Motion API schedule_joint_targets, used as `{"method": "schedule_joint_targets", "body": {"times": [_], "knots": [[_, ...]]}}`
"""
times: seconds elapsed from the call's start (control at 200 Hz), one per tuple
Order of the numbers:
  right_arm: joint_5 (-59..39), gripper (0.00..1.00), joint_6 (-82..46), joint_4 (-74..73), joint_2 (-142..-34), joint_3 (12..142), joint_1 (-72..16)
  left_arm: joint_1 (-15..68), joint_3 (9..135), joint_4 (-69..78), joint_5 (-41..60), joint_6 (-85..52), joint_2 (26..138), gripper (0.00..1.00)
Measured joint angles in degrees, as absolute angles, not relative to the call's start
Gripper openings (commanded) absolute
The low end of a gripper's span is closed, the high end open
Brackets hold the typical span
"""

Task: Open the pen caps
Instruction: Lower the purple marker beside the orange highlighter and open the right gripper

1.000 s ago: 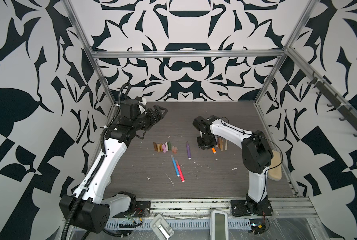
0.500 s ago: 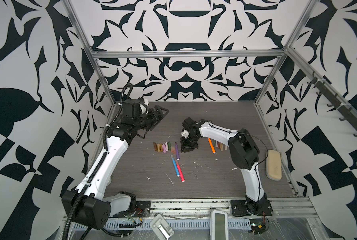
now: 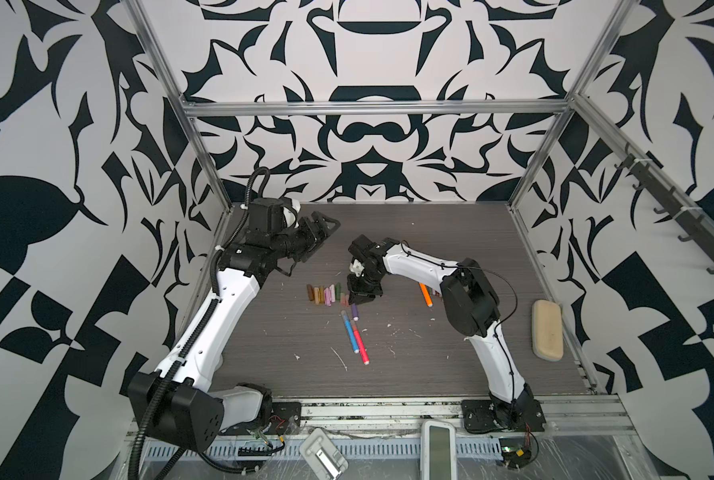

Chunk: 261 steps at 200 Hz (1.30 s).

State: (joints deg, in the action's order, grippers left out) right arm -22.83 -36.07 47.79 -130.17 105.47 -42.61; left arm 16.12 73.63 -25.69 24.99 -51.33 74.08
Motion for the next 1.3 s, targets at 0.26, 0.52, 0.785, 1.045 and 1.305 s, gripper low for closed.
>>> {"method": "schedule_joint_targets", "body": {"times": [0.26,0.52,0.785,1.045,1.305], "knots": [[-14.17,0.25,-36.07,54.19,-130.96,107.35,-42.74,16.03,73.63,-25.98,25.74,-51.0,75.44,0.86],[-13.19,0.28,-35.68,52.53,-129.78,106.34,-43.05,16.01,73.63,-25.98,26.06,-51.11,75.46,0.86],[-15.05,0.31,-35.57,49.91,-128.46,106.3,-45.56,16.01,73.63,-25.96,26.26,-51.22,75.5,0.86],[-13.37,0.29,-35.59,53.34,-130.54,109.01,-46.33,16.01,73.63,-25.98,26.35,-51.22,75.5,0.86],[-11.46,0.24,-35.86,55.99,-132.6,109.4,-46.33,16.01,73.63,-25.96,26.41,-51.22,75.5,0.86]]}}
